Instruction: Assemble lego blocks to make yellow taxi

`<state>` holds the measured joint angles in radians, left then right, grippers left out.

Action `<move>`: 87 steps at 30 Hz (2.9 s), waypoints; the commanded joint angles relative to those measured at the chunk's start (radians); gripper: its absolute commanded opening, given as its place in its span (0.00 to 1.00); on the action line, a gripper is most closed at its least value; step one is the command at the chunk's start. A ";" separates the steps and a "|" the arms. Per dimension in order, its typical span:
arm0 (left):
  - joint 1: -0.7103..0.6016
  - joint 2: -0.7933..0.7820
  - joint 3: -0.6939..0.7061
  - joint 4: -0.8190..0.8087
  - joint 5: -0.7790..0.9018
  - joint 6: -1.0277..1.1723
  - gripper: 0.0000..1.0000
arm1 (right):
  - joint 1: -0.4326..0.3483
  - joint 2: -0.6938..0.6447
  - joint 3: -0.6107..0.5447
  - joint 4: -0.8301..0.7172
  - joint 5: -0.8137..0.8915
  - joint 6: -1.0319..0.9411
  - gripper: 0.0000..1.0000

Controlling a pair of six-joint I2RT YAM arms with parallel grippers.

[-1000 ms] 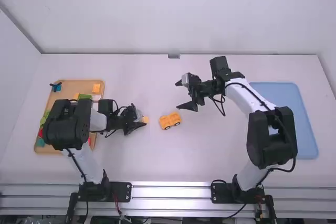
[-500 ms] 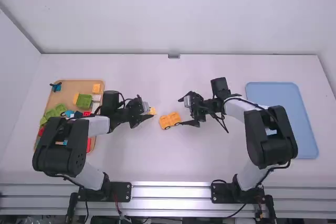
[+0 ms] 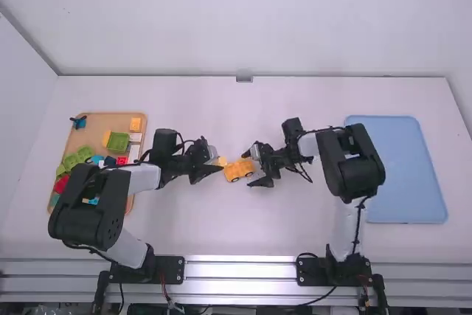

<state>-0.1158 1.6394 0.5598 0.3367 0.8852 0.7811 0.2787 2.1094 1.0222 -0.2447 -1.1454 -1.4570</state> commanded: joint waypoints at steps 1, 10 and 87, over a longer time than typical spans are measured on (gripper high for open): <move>0.000 -0.034 -0.008 -0.003 0.012 -0.007 0.07 | 0.016 0.013 0.047 -0.020 0.000 -0.081 0.99; -0.013 -0.034 -0.010 -0.011 0.013 -0.007 0.06 | 0.087 0.037 0.029 0.169 0.142 0.118 0.99; -0.050 0.139 0.169 -0.186 0.077 0.267 0.02 | 0.051 0.040 -0.209 0.761 0.152 0.576 0.90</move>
<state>-0.1631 1.7660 0.7216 0.1501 0.9550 1.0103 0.3317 2.1689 0.8104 0.5209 -0.9993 -0.8543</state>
